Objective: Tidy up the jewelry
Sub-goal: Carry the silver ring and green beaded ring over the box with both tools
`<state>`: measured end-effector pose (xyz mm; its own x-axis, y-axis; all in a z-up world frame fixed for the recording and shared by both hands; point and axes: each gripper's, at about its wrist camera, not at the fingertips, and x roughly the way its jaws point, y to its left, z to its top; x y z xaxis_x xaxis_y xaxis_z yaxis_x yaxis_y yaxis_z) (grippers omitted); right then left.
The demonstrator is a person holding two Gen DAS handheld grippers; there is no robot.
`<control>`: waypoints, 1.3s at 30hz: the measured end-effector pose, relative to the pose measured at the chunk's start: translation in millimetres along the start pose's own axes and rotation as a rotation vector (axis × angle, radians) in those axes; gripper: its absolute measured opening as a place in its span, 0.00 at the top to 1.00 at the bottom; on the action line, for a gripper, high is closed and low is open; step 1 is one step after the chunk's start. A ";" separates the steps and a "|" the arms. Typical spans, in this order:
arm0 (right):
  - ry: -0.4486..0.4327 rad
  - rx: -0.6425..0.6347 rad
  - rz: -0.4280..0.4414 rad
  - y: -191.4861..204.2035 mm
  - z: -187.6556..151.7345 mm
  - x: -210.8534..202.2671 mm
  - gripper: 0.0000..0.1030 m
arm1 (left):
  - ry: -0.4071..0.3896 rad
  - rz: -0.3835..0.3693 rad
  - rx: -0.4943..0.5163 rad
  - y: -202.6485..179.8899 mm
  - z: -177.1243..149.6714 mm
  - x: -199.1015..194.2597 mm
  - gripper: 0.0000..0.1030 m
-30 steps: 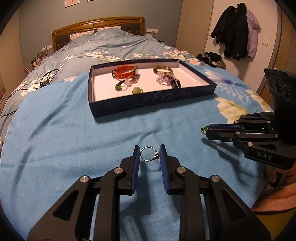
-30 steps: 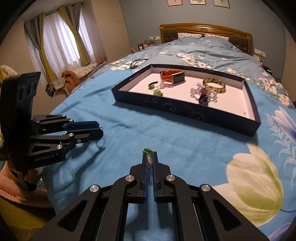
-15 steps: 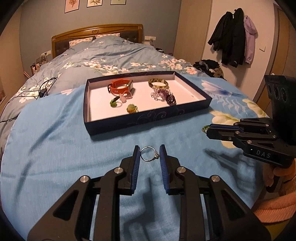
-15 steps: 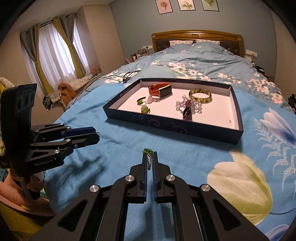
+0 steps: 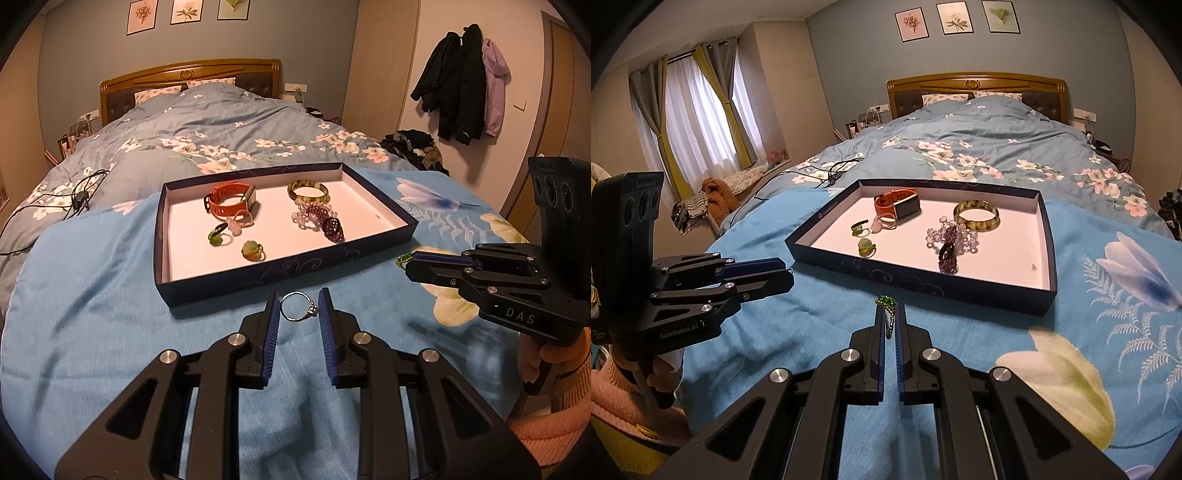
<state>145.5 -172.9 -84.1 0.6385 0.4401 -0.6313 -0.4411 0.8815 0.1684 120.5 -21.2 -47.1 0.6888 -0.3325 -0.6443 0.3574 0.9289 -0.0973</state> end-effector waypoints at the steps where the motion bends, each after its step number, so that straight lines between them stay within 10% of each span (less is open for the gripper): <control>1: -0.002 0.001 -0.001 -1.0 0.6 -0.1 0.97 | -0.001 -0.002 -0.001 0.1 1.1 0.4 0.79; 39: -0.059 0.004 -0.041 -28.4 36.7 8.4 0.97 | -0.049 0.023 0.013 0.3 40.2 17.3 0.79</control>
<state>186.6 -188.0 -66.5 0.6916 0.4132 -0.5924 -0.4120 0.8994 0.1464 157.9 -33.2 -27.8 0.7271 -0.3187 -0.6080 0.3489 0.9343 -0.0726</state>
